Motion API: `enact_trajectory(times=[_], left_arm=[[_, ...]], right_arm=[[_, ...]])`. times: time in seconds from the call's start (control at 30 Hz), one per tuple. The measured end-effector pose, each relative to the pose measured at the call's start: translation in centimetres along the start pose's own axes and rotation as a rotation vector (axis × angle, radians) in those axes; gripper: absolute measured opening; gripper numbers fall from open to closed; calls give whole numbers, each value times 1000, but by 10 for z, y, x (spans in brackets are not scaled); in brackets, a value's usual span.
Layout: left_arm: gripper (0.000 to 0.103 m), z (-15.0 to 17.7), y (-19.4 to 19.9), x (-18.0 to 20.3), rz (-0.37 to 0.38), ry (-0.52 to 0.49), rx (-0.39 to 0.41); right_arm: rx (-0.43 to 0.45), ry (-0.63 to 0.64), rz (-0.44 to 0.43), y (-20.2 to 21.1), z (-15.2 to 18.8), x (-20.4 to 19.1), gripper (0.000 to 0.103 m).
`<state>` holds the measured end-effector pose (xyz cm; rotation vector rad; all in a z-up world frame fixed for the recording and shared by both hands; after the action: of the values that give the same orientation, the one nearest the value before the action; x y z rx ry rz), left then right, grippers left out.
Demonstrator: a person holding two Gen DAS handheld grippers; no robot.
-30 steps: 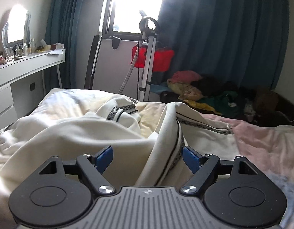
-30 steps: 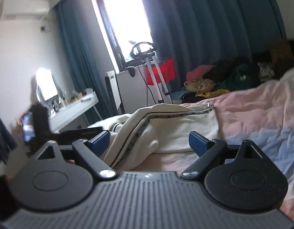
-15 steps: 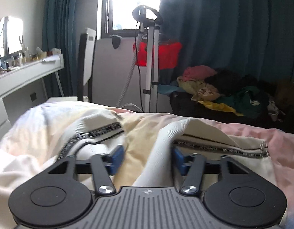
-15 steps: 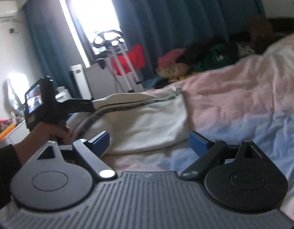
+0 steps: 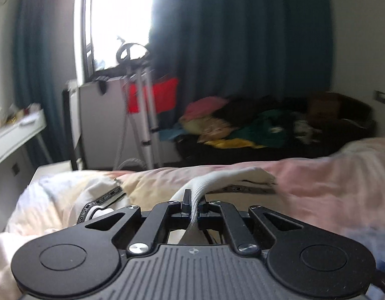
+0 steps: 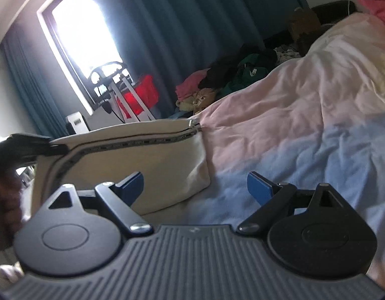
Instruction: Fold clothes
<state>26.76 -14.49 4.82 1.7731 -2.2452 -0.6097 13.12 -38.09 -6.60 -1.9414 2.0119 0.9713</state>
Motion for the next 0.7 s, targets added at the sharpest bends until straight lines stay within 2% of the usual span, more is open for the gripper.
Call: enact_trajectory(times=[0.1, 0.2, 0.37, 0.5, 0.63, 0.7], left_arm=[[3, 18, 58, 13, 67, -15, 23], [3, 59, 80, 9, 105, 26, -7], [3, 127, 117, 3, 168, 95, -56], [3, 180, 146, -3, 217, 153, -95], [3, 185, 136, -22, 253, 270, -84], [3, 182, 136, -30, 276, 319, -59]], right_arm=[[-9, -81, -48, 15, 2, -1, 91], [-24, -186, -134, 33, 3, 0, 92], [-98, -471, -280, 54, 16, 13, 92], [-143, -595, -243, 61, 28, 34, 93], [-147, -725, -159, 62, 37, 63, 91], [-185, -739, -134, 54, 49, 64, 83]])
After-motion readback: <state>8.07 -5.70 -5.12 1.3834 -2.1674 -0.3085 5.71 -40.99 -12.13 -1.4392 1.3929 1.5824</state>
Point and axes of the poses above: each gripper's, at about its wrist camera, not at the fingertips, and y roughly against the way its jaws point, x to its right, z to its underside, the point moved 8 cm from there along -y, roughly the way its jaws point, and after that the axes turned 1 degree about -z, right-handed, at the moved point
